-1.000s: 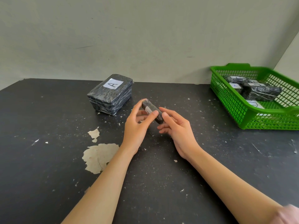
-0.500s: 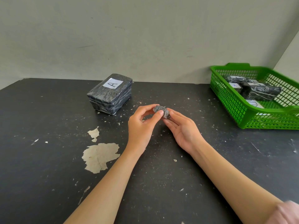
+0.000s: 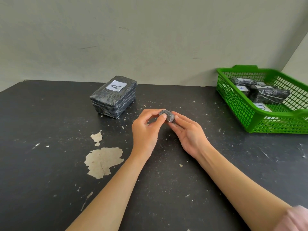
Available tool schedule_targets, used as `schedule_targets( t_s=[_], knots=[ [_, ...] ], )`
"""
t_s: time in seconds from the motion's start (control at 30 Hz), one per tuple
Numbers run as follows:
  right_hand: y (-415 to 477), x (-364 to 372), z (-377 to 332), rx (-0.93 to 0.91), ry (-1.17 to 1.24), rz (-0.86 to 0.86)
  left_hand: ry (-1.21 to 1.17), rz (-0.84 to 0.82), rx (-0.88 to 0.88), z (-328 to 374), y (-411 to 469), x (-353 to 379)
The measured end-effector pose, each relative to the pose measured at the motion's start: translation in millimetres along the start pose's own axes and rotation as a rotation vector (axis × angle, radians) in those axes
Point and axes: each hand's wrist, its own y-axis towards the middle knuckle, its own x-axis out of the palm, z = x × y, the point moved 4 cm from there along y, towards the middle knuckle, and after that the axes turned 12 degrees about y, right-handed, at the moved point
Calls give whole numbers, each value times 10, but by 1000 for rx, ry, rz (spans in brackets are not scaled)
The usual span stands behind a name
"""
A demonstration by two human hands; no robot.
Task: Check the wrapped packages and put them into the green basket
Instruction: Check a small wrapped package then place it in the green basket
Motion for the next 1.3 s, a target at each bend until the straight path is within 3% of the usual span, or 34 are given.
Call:
schedule_targets(
  t_s=[0.13,0.27,0.37,0.5,0.7,0.83,1.0,1.07,1.17,1.3],
  knots=[
    [9,2,0,2,-2,10,-82,-12,-48,-55,37,-12],
    [-9,15,-14,-11,-11,19,-329,-96,-293,-192,84,-26],
    [-40,56,11,-47,-271,-11,-427,-87,-410,-271,131,-77],
    [-55,123,-122,-119,-656,14,-443,-104,-430,-253,130,-86],
    [-148,68,-1152,-412,-497,12,-75,-374,-187,236,37,356],
    [-333,-260,-1858,-589,-629,45,125,-544,-74,572,63,978],
    [-408,-836,-2630,-686,-640,118,298,-605,-36,635,291,1825],
    [-318,-1045,-2844,-666,-799,177,360,-583,-40,617,423,2091],
    [-74,-1193,-3041,-537,-1246,207,395,-553,-68,595,634,2395],
    [352,-1115,-3061,-292,-1754,118,434,-548,-92,522,860,2653]
  ],
)
